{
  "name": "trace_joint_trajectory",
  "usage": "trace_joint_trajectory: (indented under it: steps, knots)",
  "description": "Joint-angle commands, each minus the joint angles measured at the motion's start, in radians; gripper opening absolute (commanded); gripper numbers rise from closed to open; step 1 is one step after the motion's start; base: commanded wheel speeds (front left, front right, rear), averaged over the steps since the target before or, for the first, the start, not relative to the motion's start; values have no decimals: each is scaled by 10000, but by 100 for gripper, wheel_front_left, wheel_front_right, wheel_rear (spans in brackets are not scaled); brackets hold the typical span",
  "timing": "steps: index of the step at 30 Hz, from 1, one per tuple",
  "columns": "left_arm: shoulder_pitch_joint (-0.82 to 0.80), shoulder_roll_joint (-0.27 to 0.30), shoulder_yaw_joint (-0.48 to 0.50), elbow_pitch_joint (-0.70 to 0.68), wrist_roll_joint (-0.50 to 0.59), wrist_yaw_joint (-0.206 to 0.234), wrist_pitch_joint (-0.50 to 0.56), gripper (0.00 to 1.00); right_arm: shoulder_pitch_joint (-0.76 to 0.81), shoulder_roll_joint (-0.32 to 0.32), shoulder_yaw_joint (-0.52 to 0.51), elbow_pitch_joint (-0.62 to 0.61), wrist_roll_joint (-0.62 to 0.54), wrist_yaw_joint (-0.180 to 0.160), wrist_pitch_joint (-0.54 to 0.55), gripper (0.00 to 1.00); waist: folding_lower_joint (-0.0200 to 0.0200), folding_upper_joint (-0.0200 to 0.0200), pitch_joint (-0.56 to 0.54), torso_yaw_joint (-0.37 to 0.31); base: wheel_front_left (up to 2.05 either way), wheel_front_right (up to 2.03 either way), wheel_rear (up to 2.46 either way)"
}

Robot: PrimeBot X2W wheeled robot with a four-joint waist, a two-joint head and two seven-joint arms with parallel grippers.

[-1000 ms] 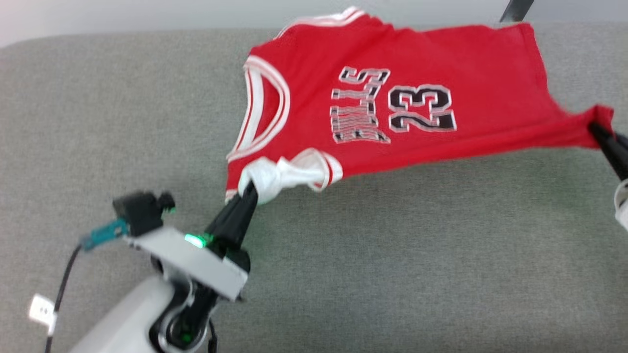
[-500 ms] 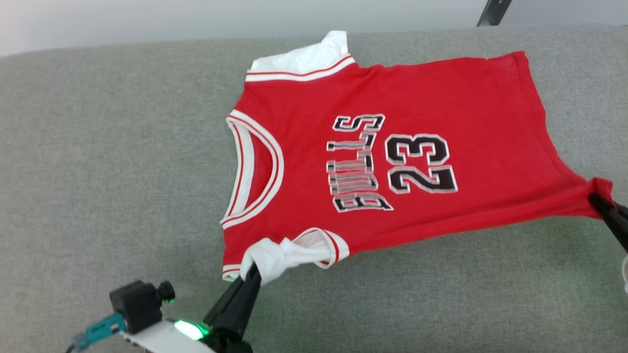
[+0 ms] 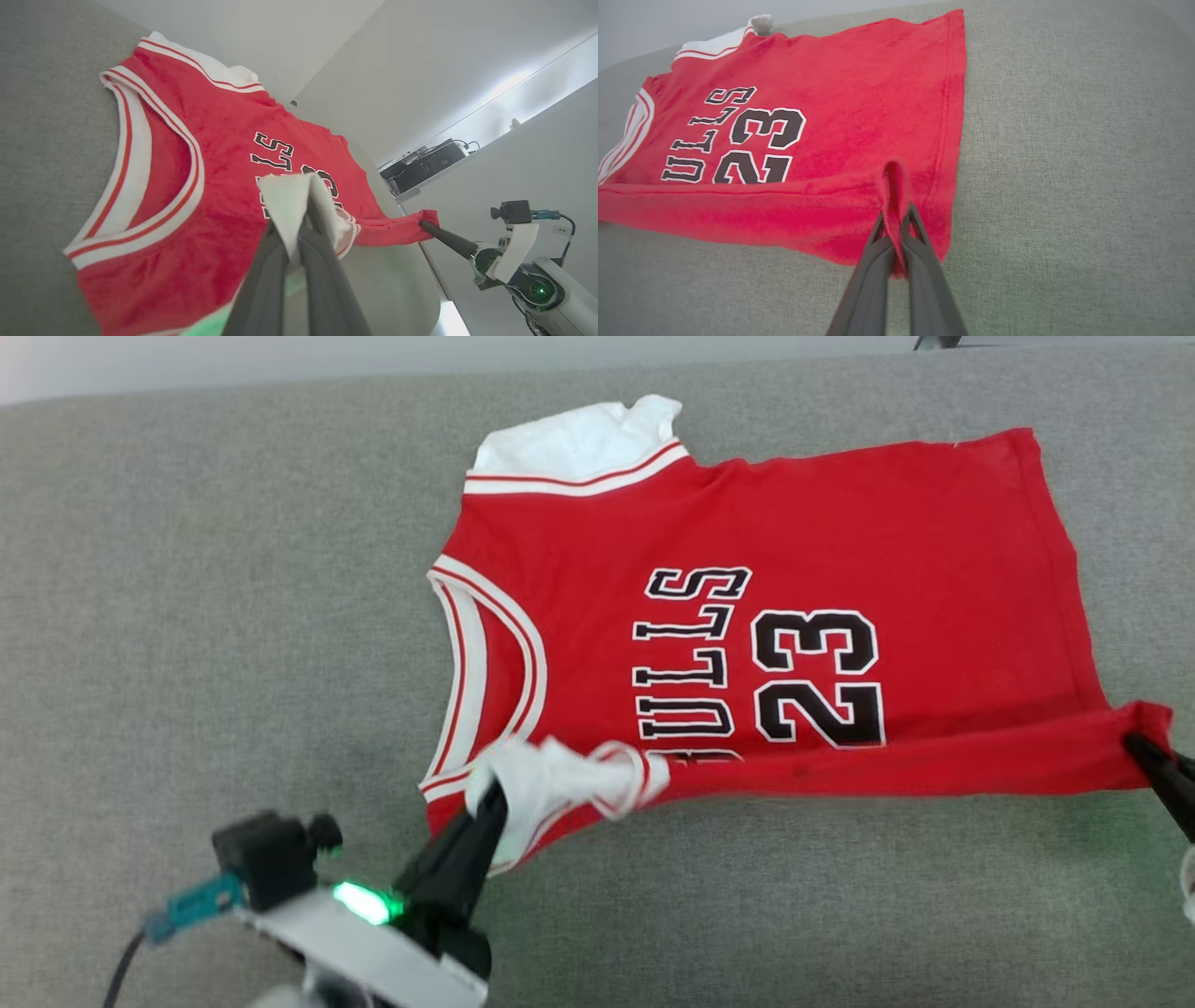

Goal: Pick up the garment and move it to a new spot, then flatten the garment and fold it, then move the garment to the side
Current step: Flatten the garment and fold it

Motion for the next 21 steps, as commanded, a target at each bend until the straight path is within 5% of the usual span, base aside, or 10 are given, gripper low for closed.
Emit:
trace_joint_trajectory:
  steps: [1, 9, 21]
  knots:
    - [-413, -124, 51, 349, 47, -140, 53, 0, -312, 184, -21, 88, -165, -13, 147, 0, 0, 0, 97, 35, 0, 0, 0]
    - [-2120, -869, 171, 2441, 36, -779, 153, 0, -1474, 810, 67, 959, -699, -13, 411, 0, 0, 0, 539, 48, 0, 0, 0]
    - [-3588, -1538, -189, 4863, 582, -1067, 275, 0, -2766, 1100, 326, 2487, -1044, -13, -53, 0, 0, 0, 1242, 83, 0, 0, 0]
